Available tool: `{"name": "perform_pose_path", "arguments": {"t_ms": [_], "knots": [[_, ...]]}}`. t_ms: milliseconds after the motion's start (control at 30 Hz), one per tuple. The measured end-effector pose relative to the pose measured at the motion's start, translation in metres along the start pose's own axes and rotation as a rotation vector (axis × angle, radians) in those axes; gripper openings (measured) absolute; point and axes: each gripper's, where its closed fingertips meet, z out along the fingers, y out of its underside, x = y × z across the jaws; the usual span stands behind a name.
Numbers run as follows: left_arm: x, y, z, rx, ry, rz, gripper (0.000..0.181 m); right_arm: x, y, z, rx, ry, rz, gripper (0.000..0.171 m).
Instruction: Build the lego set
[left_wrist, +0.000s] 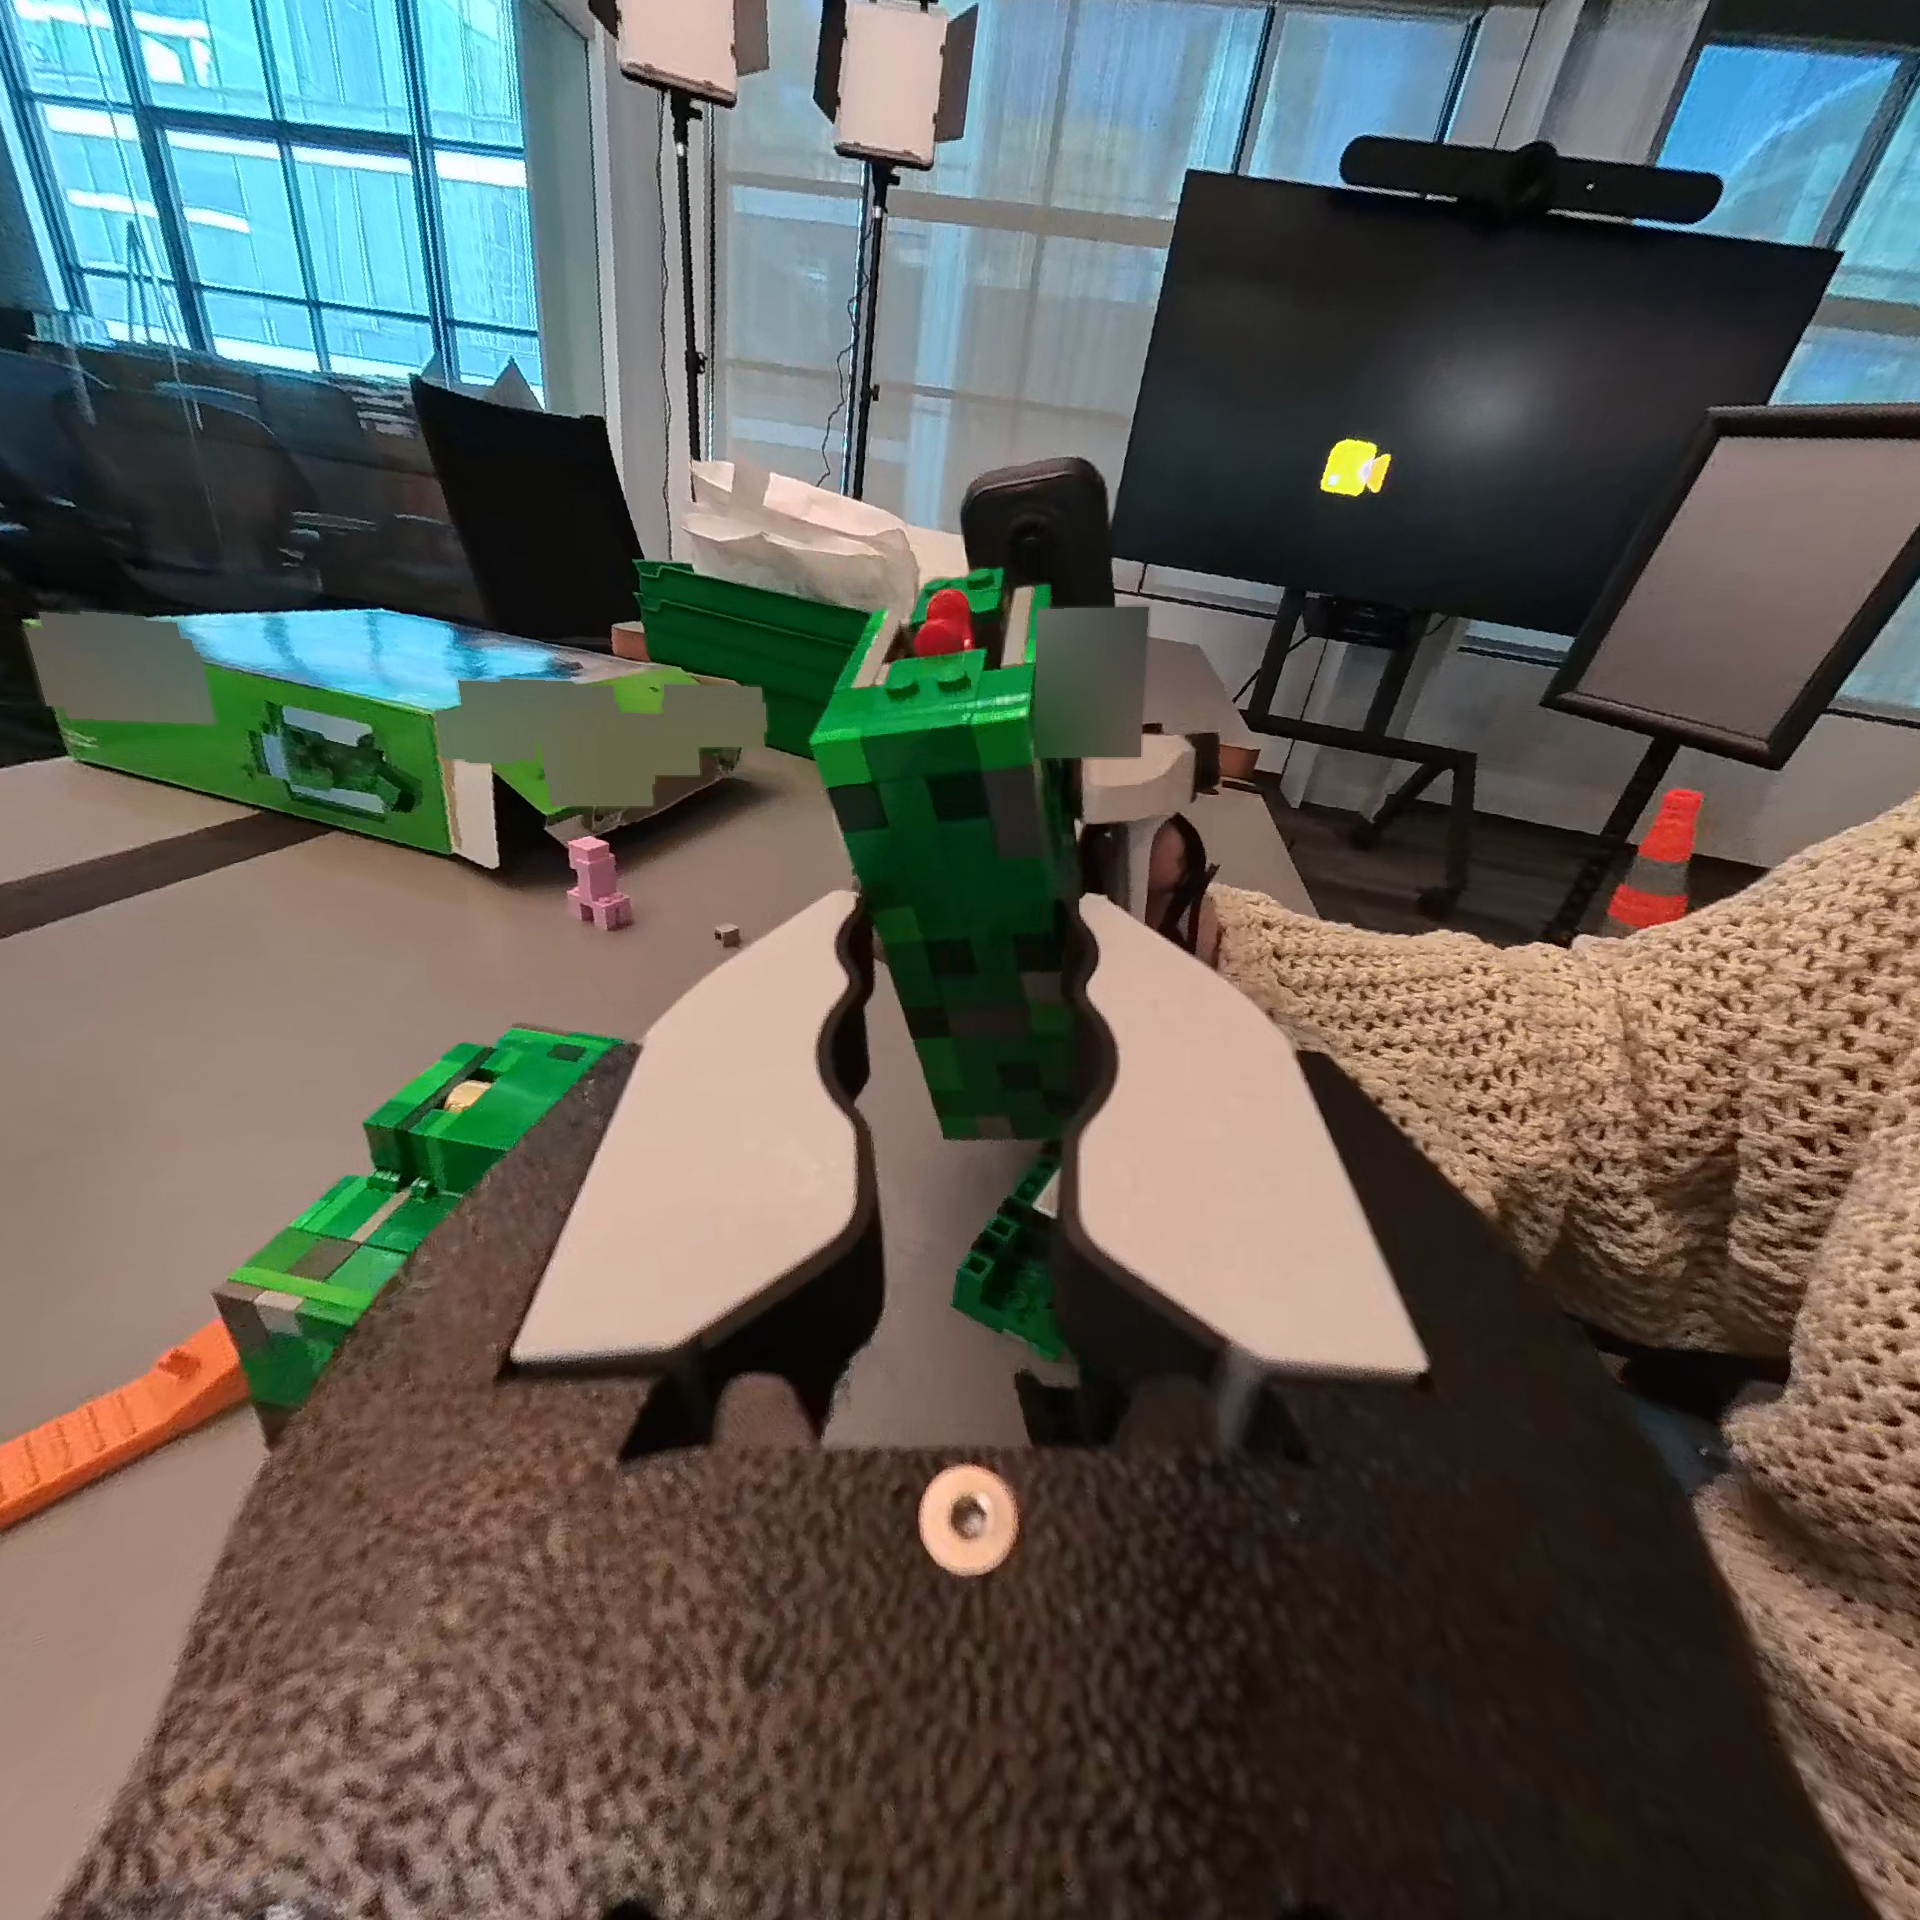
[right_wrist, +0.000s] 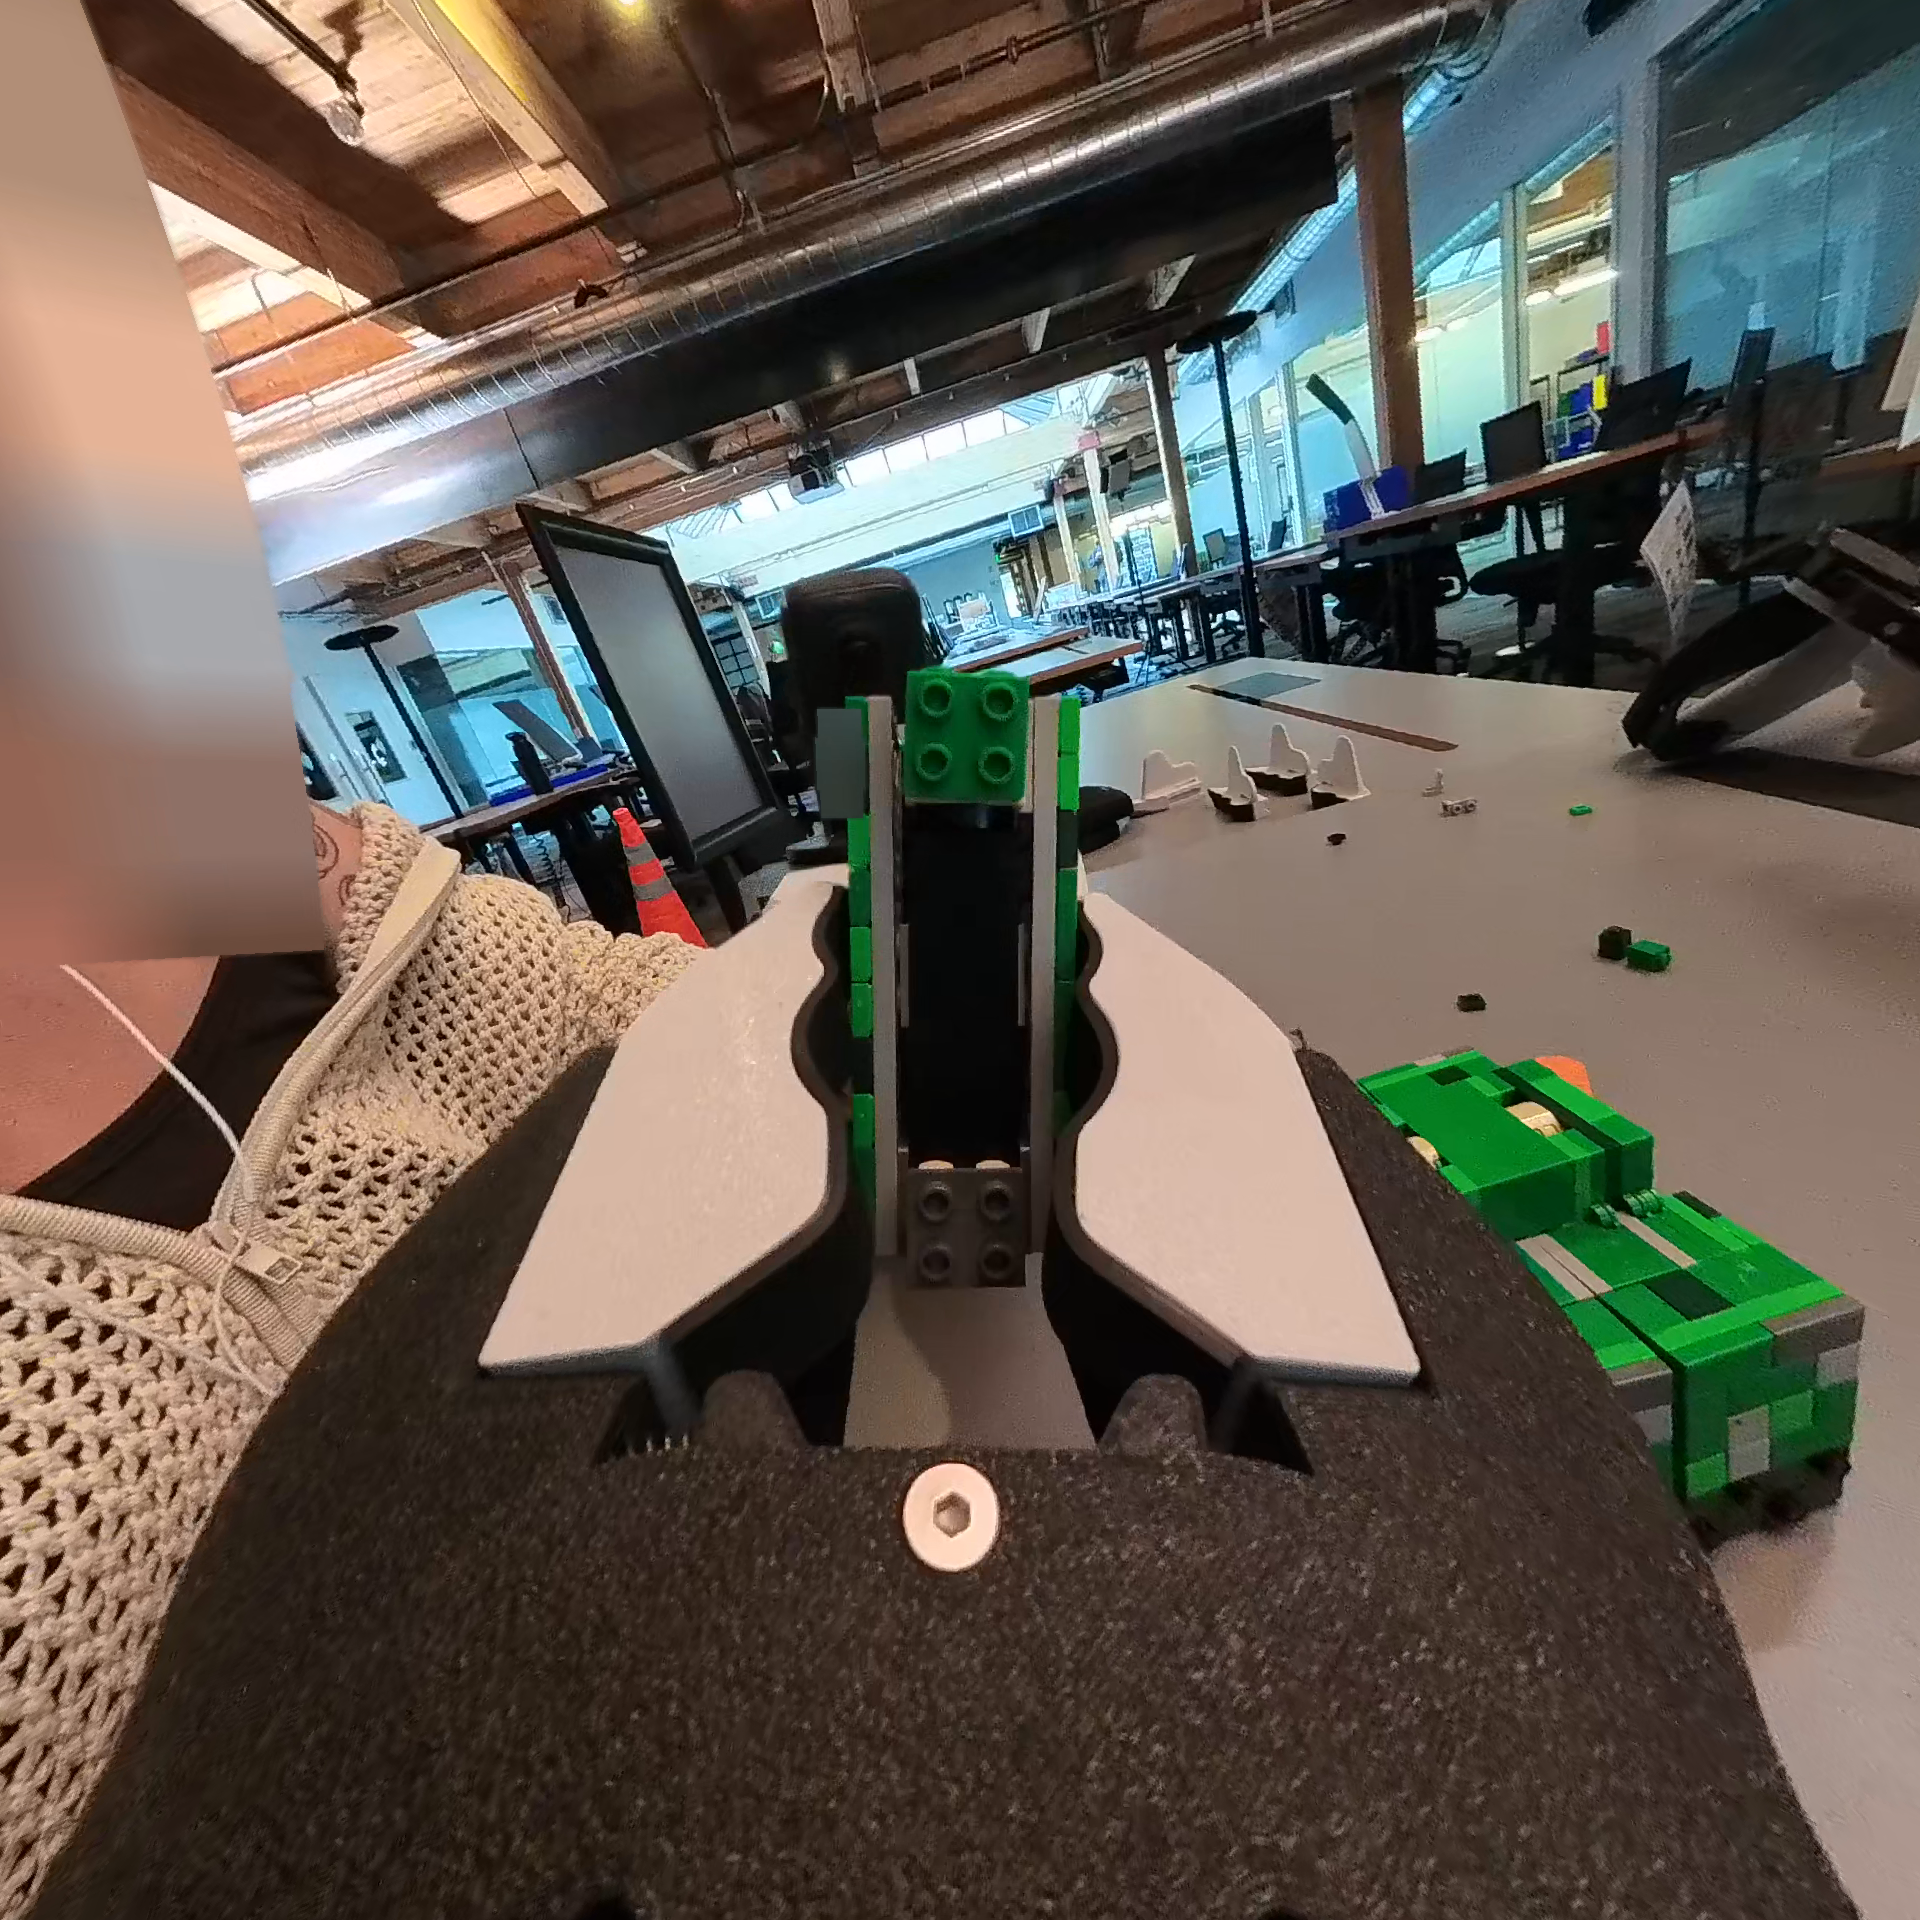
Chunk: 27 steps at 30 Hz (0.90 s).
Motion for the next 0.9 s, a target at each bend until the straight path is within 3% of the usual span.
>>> {"name": "perform_pose_path", "arguments": {"t_ms": [533,900], "knots": [[-0.0014,-0.0022,-0.0021,-0.008,-0.044,0.114,0.036,0.0015,0.0042,0.0015,-0.008,-0.038,0.131,0.037],[0.0002,-0.0005,-0.0029,-0.007,0.016,-0.008,0.034,-0.0002,0.0049,0.0029,-0.024,-0.013,0.008,0.038]]}}
